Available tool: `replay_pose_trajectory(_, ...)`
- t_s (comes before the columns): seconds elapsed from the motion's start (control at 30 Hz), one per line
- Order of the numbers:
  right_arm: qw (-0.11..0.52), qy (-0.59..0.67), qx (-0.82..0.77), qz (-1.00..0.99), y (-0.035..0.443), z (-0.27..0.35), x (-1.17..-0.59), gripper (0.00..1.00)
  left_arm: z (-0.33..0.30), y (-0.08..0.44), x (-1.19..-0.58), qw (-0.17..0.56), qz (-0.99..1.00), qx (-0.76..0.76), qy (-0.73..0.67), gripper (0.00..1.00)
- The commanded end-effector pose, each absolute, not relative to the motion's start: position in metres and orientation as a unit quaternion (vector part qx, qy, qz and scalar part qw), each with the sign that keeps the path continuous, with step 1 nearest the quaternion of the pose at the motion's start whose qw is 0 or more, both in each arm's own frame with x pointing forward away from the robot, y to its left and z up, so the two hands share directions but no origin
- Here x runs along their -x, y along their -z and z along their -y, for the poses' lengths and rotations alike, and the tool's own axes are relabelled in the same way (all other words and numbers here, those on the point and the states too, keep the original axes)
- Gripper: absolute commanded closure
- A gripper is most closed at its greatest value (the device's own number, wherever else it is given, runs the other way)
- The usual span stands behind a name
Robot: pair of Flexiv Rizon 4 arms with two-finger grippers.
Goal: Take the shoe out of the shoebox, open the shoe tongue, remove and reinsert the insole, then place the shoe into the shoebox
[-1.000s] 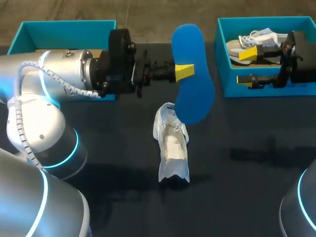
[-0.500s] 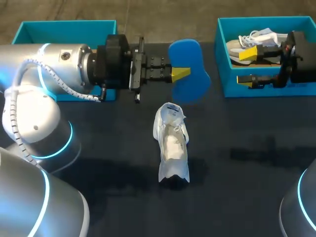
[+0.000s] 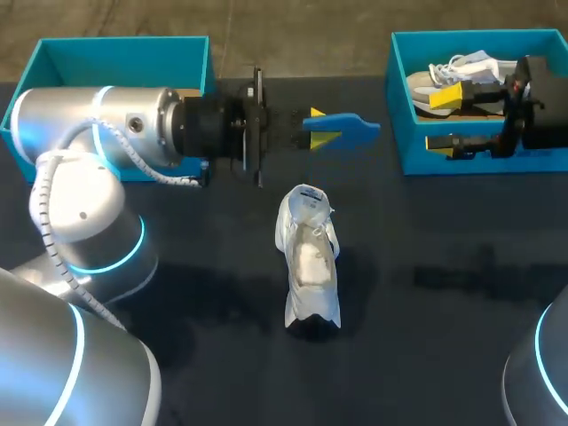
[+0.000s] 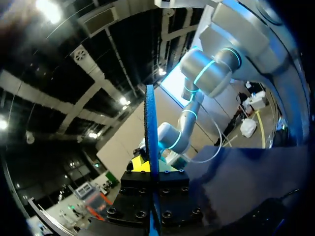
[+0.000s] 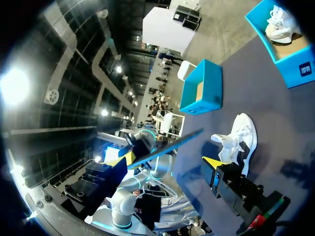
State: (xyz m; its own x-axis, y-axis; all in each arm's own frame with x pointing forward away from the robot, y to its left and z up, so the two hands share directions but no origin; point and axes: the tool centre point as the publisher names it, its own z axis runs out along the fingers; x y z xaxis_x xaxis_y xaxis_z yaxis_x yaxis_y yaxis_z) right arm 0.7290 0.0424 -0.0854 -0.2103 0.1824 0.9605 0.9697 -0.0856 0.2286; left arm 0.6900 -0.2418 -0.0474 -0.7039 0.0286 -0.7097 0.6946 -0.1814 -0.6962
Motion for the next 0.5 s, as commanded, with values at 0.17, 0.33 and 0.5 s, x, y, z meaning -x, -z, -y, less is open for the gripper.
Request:
replay_pose_trajectory(0.17, 0.369, 0.533, 0.510, 0.566, 0.0854, -0.0436, -0.7290, 0.00, 0.2507, 0.0430, -0.7081, 0.397, -0.492, -0.544, 0.551, 1.00)
replay_pose_trajectory(0.33, 0.369, 0.533, 0.510, 0.566, 0.0854, -0.0436, -0.7290, 0.00, 0.2507, 0.0430, -0.7081, 0.397, -0.492, -0.544, 0.551, 1.00)
replay_pose_trajectory(0.5, 0.369, 0.533, 0.510, 0.566, 0.0854, -0.0436, -0.7290, 0.00, 0.2507, 0.0430, -0.7081, 0.397, -0.492, -0.544, 0.551, 1.00)
